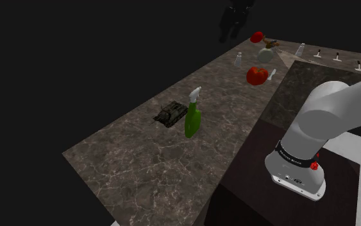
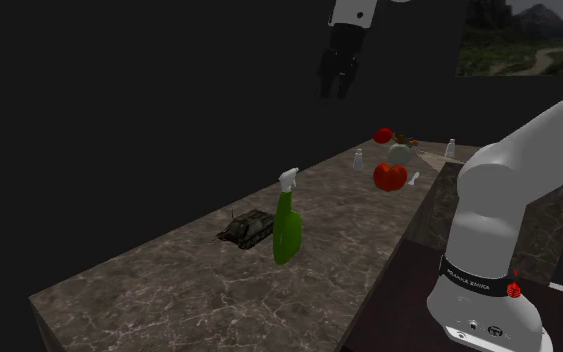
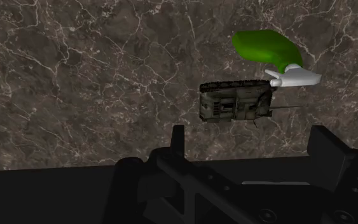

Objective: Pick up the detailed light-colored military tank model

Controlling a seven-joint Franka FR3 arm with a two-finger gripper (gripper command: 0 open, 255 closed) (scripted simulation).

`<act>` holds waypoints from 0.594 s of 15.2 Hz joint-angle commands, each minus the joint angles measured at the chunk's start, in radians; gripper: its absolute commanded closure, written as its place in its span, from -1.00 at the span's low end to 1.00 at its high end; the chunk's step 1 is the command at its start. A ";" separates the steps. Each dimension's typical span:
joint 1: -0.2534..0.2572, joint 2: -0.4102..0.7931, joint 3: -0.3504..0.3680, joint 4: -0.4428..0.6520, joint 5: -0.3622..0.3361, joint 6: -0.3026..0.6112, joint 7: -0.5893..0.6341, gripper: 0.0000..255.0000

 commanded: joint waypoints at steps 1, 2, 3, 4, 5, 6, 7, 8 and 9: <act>0.000 0.000 0.000 0.000 0.000 0.000 0.000 -1.00; 0.005 0.036 0.008 0.006 0.001 0.017 -0.001 -1.00; 0.010 0.072 0.015 0.013 0.002 0.034 -0.002 -1.00; 0.015 0.109 0.022 0.021 0.003 0.050 -0.003 -1.00; 0.019 0.145 0.030 0.030 0.003 0.065 -0.004 -1.00; 0.023 0.183 0.037 0.041 0.003 0.080 -0.004 -1.00; 0.027 0.220 0.045 0.052 0.002 0.094 -0.005 -1.00; 0.031 0.258 0.052 0.064 0.001 0.107 -0.005 -1.00; 0.035 0.296 0.060 0.077 0.000 0.120 -0.005 -1.00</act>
